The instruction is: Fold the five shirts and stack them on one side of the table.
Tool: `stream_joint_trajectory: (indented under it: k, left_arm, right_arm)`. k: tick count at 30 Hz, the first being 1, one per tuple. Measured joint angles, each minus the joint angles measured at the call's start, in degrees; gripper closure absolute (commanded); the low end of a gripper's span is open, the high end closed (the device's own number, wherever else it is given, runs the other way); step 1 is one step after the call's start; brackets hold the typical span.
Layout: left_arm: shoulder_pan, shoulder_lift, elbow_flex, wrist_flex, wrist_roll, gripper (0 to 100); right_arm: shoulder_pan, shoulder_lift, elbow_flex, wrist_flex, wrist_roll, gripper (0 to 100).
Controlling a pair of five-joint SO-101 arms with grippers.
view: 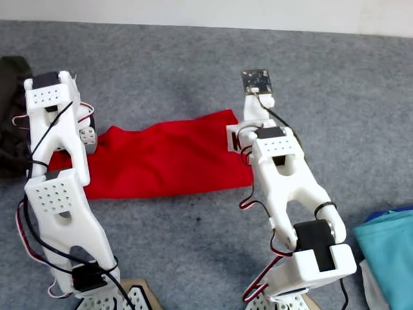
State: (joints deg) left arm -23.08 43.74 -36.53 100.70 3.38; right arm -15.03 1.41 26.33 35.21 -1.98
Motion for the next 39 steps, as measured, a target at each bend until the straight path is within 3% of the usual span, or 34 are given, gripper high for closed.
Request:
stream_joint_trajectory:
  k: [9, 15, 23, 39]
  left_arm:
    - [0.00, 0.00, 1.49, 0.00, -1.85, 99]
    - [0.88, 0.00, 6.07, 0.00, -4.75, 86]
    - [0.97, -0.62, 6.24, 0.00, -4.84, 87]
    - [0.97, -21.80, 22.15, 0.00, -6.68, 87]
  right_arm:
    - [0.00, 0.00, 0.00, 0.00, 0.00, 84.3]
    - [0.00, 0.00, 0.00, 0.00, 0.00, 84.3]
    - [0.00, 0.00, 0.00, 0.00, 0.00, 84.3]
    - [0.00, 0.00, 0.00, 0.00, 0.00, 84.3]
